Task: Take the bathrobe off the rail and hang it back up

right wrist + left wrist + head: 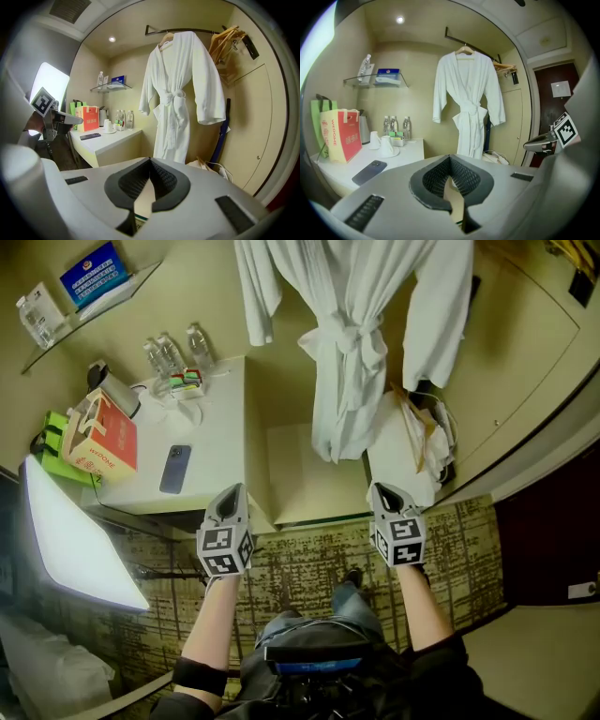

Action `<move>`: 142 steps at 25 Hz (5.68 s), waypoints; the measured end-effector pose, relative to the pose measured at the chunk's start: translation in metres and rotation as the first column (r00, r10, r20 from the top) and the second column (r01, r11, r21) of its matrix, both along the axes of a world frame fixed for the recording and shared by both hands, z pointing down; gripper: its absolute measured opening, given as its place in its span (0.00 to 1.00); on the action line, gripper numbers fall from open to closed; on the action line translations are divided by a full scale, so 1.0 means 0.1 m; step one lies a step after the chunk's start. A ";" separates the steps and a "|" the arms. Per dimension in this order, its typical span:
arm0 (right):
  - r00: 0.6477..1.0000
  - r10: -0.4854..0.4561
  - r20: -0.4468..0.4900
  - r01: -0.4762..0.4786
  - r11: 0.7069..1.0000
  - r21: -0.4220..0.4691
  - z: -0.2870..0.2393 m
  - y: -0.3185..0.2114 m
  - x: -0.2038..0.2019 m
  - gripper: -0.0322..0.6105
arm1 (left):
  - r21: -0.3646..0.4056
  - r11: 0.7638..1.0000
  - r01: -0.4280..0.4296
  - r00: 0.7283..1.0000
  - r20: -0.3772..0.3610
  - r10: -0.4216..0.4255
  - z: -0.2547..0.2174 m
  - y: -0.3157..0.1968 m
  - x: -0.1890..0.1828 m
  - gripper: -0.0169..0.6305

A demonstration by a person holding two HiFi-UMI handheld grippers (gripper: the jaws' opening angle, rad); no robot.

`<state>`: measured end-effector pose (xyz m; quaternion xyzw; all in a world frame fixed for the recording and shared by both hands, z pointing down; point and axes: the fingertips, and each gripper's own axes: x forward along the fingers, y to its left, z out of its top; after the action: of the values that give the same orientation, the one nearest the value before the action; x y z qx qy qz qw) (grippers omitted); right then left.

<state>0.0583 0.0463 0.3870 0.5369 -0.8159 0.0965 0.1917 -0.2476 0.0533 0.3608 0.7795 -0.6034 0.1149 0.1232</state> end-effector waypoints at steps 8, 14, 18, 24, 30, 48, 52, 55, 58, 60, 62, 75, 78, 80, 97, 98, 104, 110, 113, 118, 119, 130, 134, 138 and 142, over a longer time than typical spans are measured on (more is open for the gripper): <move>1.000 0.017 0.017 -0.016 1.000 -0.021 0.15 0.26 0.05 0.09 | -0.032 0.999 0.013 1.000 -0.020 -0.013 0.18 0.32 -0.05 0.03; 1.000 0.006 0.021 -0.005 1.000 -0.016 0.11 0.33 0.05 0.09 | -0.036 0.999 0.012 1.000 -0.021 -0.013 0.18 0.44 -0.01 0.03; 1.000 0.000 0.022 0.001 1.000 -0.013 0.08 0.35 0.10 0.09 | -0.032 0.999 0.012 1.000 -0.023 -0.013 0.15 0.49 0.07 0.03; 1.000 -0.012 0.023 0.012 1.000 -0.021 0.12 0.39 0.14 0.09 | -0.024 0.999 0.033 0.999 -0.030 -0.033 0.14 0.58 0.11 0.03; 1.000 -0.021 0.020 0.022 0.999 -0.035 0.19 0.42 0.15 0.09 | -0.033 0.999 0.036 0.999 -0.007 -0.036 0.17 0.65 0.12 0.03; 0.995 -0.082 0.052 0.084 0.996 -0.028 0.14 -0.04 0.29 0.09 | -0.024 1.000 0.004 1.000 0.026 -0.003 0.11 0.23 0.53 0.03; 0.989 -0.125 0.078 0.123 0.992 0.035 -0.13 -0.45 0.36 0.09 | -0.006 1.000 0.020 1.000 0.019 -0.020 -0.11 -0.10 0.76 0.03; 0.982 -0.158 0.103 0.149 0.985 0.090 -0.41 -0.69 0.37 0.09 | 0.032 0.999 0.034 0.999 0.031 -0.035 -0.30 -0.33 0.86 0.03; 0.979 -0.190 0.071 0.175 0.968 0.178 -0.70 -1.02 0.40 0.09 | 0.082 0.996 0.026 0.999 0.042 -0.029 -0.57 -0.59 0.99 0.03; 0.974 -0.218 0.060 0.199 0.952 0.231 -0.96 -1.18 0.35 0.09 | 0.110 0.994 0.002 0.998 0.065 -0.009 -0.79 -0.74 1.07 0.03; 0.966 -0.254 0.049 0.229 0.930 0.289 -1.34 -1.27 0.25 0.10 | 0.143 0.989 -0.032 0.996 0.085 0.020 -0.99 -0.90 1.13 0.03; 0.972 -0.072 -0.223 0.211 0.682 0.701 -4.31 -2.03 -0.07 0.24 | 0.501 0.840 -0.208 0.975 0.039 0.218 -2.87 -2.41 1.38 0.03; 0.964 0.036 -0.264 0.187 0.616 0.766 -4.98 -2.17 -0.09 0.26 | 0.574 0.780 -0.248 0.963 0.061 0.261 -3.47 -2.65 1.51 0.03; 0.944 0.119 -0.307 0.186 0.576 0.796 -5.37 -2.26 -0.09 0.30 | 0.624 0.734 -0.268 0.955 0.072 0.287 -3.87 -2.79 1.60 0.03; 0.683 0.537 -0.496 0.217 0.499 0.839 -7.14 -3.23 -0.38 0.48 | 0.817 0.492 -0.301 0.910 0.092 0.403 -6.20 -3.44 1.90 0.03; 0.670 0.544 -0.505 0.220 0.504 0.835 -7.19 -3.29 -0.41 0.48 | 0.820 0.486 -0.301 0.908 0.090 0.410 -6.27 -3.46 1.90 0.03; 0.586 0.585 -0.561 0.234 0.540 0.808 -7.44 -3.57 -0.57 0.49 | 0.828 0.466 -0.313 0.895 0.092 0.438 -6.46 -3.60 1.95 0.03; 0.516 0.599 -0.613 0.228 0.594 0.772 -7.49 -3.88 -0.59 0.52 | 0.823 0.464 -0.327 0.883 0.091 0.461 -6.46 -3.72 1.94 0.03; 0.511 0.598 -0.617 0.235 0.594 0.770 -7.52 -3.93 -0.60 0.43 | 0.822 0.462 -0.332 0.878 0.090 0.470 -6.44 -3.76 1.94 0.03; 0.550 0.609 -0.572 0.197 0.570 0.797 -7.56 -3.94 -0.58 0.40 | 0.824 0.462 -0.329 0.878 0.087 0.471 -6.41 -3.82 1.90 0.03; 0.551 0.615 -0.564 0.189 0.567 0.802 -7.57 -3.93 -0.58 0.40 | 0.825 0.459 -0.329 0.878 0.088 0.471 -6.41 -3.82 1.90 0.03; 0.522 0.683 -0.511 0.178 0.498 0.848 -7.83 -3.74 -0.64 0.39 | 0.843 0.430 -0.323 0.873 0.090 0.480 -6.50 -3.68 1.79 0.03; 0.541 0.674 -0.504 0.165 0.503 0.849 -7.76 -3.68 -0.59 0.38 | 0.844 0.425 -0.327 0.873 0.098 0.477 -6.46 -3.57 1.78 0.03; 0.555 0.664 -0.500 0.162 0.504 0.849 -7.61 -3.61 -0.52 0.38 | 0.837 0.433 -0.334 0.880 0.112 0.462 -6.36 -3.51 1.80 0.03; 0.586 0.634 -0.504 0.154 0.524 0.838 -7.37 -3.61 -0.45 0.38 | 0.815 0.459 -0.353 0.877 0.117 0.466 -6.17 -3.41 1.85 0.03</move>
<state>0.0131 -0.3143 -0.3498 0.6671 -0.4995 -0.5022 0.2308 -0.0626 -0.2881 -0.2567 0.8729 -0.3721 -0.1985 -0.2453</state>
